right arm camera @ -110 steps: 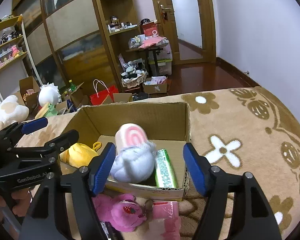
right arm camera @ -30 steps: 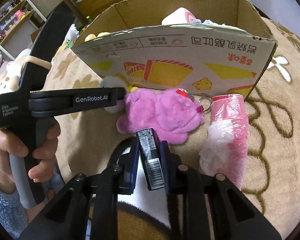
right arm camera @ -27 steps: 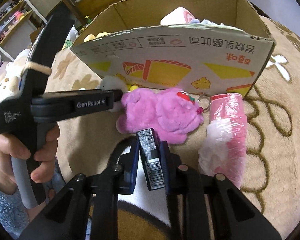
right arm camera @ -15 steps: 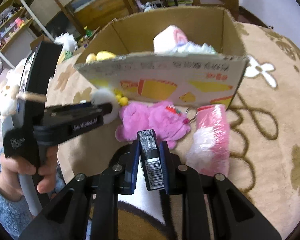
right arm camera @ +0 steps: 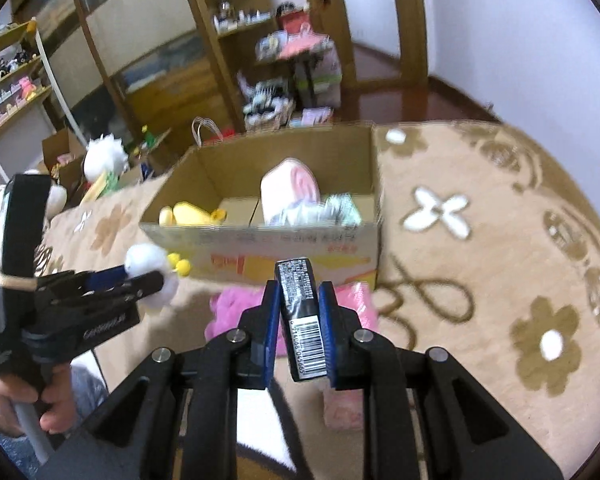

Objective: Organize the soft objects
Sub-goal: 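Grasp the white fluffy penguin plush with the left gripper while the right gripper grasps the black barcoded box, then carry the penguin plush and black box up over the cardboard box, then open both grippers to drop the penguin and black box inside, then move both tools down toward the pink bear and pink wrapped roll, then grasp the pink wrapped roll with the right gripper while the left gripper grasps the pink bear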

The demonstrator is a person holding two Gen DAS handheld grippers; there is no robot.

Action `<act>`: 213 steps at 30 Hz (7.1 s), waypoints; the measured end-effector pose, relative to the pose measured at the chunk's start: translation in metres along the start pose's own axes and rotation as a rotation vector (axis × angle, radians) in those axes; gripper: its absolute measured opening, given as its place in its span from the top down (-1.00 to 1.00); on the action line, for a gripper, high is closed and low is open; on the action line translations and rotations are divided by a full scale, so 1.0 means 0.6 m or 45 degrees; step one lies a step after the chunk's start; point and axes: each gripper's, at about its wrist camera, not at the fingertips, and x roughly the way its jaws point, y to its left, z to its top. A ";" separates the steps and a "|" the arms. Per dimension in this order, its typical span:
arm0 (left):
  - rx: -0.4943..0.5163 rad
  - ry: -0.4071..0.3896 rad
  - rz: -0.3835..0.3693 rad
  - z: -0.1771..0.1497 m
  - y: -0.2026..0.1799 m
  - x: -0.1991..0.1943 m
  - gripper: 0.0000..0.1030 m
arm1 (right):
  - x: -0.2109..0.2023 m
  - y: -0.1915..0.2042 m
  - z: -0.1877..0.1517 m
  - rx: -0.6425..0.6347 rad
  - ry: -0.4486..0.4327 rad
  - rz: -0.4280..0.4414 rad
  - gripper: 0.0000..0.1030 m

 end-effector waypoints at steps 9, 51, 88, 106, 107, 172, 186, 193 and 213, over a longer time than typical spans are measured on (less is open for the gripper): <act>-0.038 -0.276 0.033 -0.002 0.008 -0.104 0.25 | -0.057 0.004 0.015 -0.037 -0.180 -0.048 0.62; 0.084 -0.620 0.117 0.110 -0.032 -0.119 0.25 | -0.071 -0.020 0.108 0.002 -0.469 -0.045 0.61; 0.215 -0.429 0.106 0.120 -0.078 -0.006 0.22 | 0.035 0.000 0.104 -0.097 -0.324 -0.021 0.61; 0.231 -0.357 0.157 0.108 -0.073 0.014 -0.09 | 0.070 -0.025 0.095 0.017 -0.222 0.099 0.56; 0.229 -0.359 0.156 0.107 -0.073 0.011 -0.10 | 0.070 -0.025 0.095 0.017 -0.224 0.099 0.56; 0.129 -0.075 -0.019 0.014 -0.084 0.001 -0.89 | 0.028 -0.065 0.012 0.142 -0.060 -0.112 -1.00; 0.155 -0.081 -0.102 0.010 -0.105 0.036 -0.89 | 0.080 -0.084 0.001 0.182 0.029 -0.123 -1.00; 0.219 -0.068 -0.127 0.003 -0.133 0.052 -0.89 | 0.094 -0.091 0.002 0.206 0.051 -0.117 -1.00; 0.308 0.044 -0.131 -0.014 -0.168 0.124 -0.89 | 0.163 -0.133 -0.028 0.354 0.255 -0.054 -0.75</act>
